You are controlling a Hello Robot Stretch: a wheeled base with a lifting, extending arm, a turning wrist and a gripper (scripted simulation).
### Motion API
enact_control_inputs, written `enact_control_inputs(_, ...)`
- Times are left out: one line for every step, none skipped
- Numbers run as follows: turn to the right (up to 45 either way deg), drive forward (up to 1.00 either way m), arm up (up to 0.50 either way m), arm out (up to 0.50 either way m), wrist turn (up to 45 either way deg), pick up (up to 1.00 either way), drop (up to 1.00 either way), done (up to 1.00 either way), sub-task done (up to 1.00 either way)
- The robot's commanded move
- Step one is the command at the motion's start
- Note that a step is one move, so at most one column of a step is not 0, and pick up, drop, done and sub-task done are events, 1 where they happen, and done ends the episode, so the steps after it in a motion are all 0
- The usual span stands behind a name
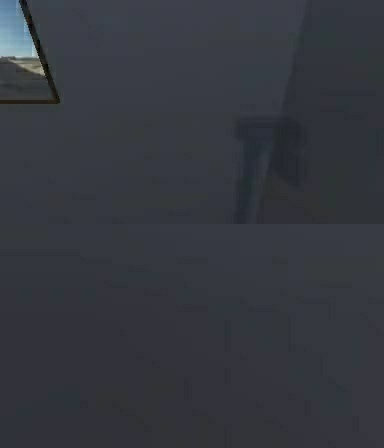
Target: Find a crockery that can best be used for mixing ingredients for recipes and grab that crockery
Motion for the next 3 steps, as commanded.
enact_control_inputs(-45.0,0.00,0.00,0.00,0.0,0.00,0.00,0.00,0.00)
enact_control_inputs(-42.0,0.00,0.00,0.00,0.0,0.00,0.00,0.00,0.00)
enact_control_inputs(0.0,0.15,0.00,0.00,0.0,0.00,0.00,0.00,0.00)
